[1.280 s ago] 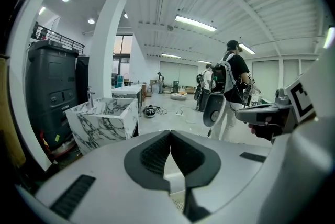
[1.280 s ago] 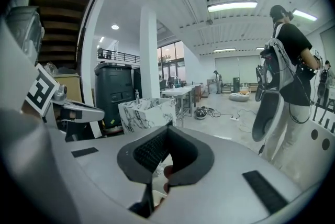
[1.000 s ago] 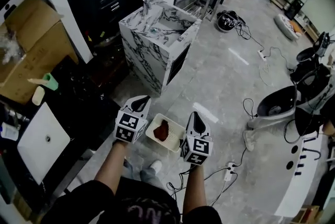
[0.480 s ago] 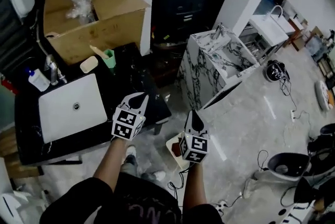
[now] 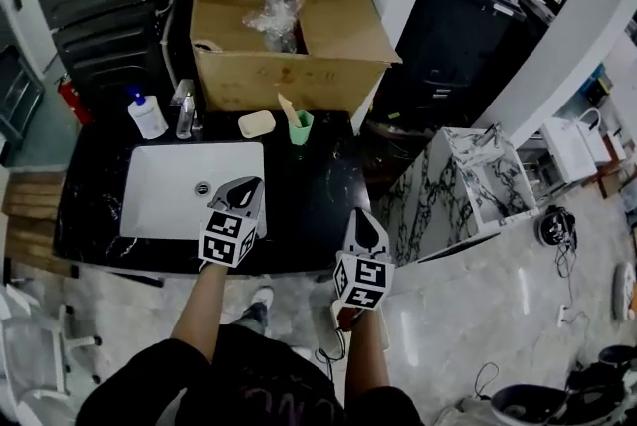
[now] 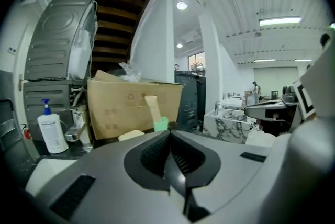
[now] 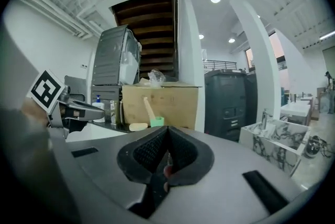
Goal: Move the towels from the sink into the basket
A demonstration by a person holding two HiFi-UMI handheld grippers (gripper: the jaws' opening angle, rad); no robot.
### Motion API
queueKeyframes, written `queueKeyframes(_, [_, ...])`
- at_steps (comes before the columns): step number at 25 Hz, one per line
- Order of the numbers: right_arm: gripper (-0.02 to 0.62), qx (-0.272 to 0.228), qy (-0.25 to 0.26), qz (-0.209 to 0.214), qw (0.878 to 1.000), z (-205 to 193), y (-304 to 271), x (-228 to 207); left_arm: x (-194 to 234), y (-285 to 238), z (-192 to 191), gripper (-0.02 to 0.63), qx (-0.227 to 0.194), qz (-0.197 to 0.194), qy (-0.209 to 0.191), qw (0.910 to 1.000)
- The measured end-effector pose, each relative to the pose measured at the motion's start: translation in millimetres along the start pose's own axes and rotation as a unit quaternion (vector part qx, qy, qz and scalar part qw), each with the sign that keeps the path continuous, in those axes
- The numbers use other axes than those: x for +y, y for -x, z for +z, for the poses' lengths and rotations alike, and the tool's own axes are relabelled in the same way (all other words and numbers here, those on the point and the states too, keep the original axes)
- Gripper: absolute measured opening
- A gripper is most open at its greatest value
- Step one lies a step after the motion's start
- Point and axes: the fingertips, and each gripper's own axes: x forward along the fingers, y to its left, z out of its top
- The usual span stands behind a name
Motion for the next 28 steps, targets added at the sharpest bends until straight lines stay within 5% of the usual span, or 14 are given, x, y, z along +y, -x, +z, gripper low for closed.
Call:
queueKeyframes(6, [0.014, -0.011, 0.022, 0.075, 0.997, 24.5, -39.5, 60.3, 70.6, 42.9, -4.7, 0.017, -0.013, 0.088, 0.037, 0.9953])
queueKeyframes(28, [0.014, -0.022, 0.029, 0.079, 0.996, 43.0, -50.4, 63.8, 78.1, 40.2, 24.3, 0.017, -0.039, 0.091, 0.024, 0.9948])
